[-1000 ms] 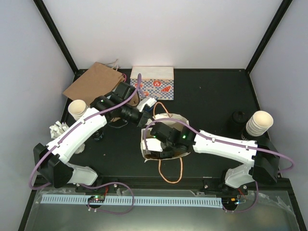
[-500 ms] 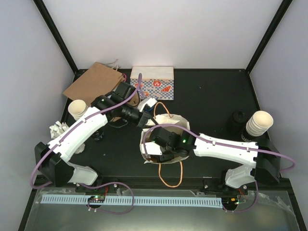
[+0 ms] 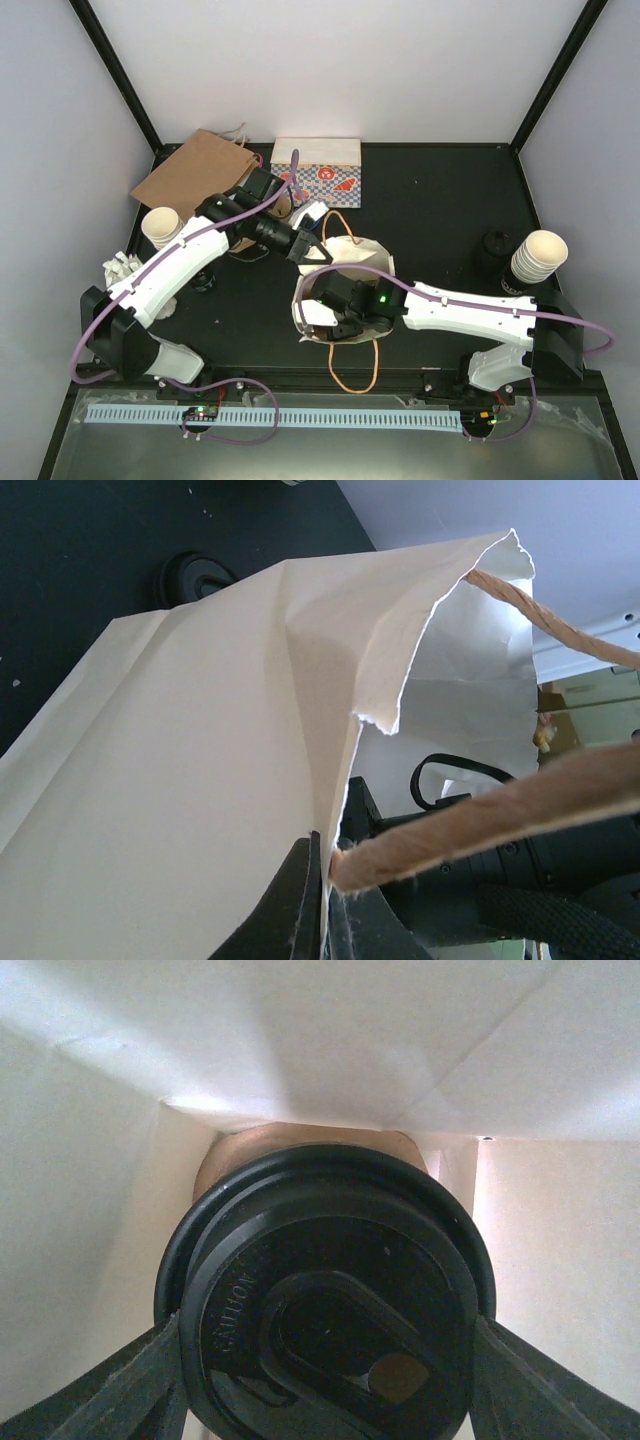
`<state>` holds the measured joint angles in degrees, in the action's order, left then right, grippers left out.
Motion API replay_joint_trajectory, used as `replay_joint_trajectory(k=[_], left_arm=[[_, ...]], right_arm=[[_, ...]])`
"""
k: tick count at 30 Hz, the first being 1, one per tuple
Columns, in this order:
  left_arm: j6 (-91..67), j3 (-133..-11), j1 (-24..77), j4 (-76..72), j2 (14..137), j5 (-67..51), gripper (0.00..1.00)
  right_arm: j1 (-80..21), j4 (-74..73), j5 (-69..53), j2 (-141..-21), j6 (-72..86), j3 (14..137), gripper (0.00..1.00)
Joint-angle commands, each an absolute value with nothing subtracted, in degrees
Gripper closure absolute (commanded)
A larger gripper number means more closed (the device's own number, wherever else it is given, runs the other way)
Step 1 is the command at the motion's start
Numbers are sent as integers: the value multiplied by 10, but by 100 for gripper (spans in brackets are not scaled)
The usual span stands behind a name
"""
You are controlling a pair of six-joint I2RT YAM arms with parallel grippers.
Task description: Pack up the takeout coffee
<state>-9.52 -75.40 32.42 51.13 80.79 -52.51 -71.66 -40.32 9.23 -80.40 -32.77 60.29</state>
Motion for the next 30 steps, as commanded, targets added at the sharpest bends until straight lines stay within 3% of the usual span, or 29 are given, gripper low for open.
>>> replay_joint_trajectory(k=[1, 19, 30], left_arm=[[-75, -806, 313, 484, 819, -565, 99], [0, -784, 320, 489, 740, -492, 98], [43, -738, 410, 459, 657, -254, 94]], right_arm=[[-726, -431, 75, -802, -325, 618, 46], [-728, -406, 157, -770, -351, 617, 47], [-770, -336, 227, -754, -370, 576, 46]])
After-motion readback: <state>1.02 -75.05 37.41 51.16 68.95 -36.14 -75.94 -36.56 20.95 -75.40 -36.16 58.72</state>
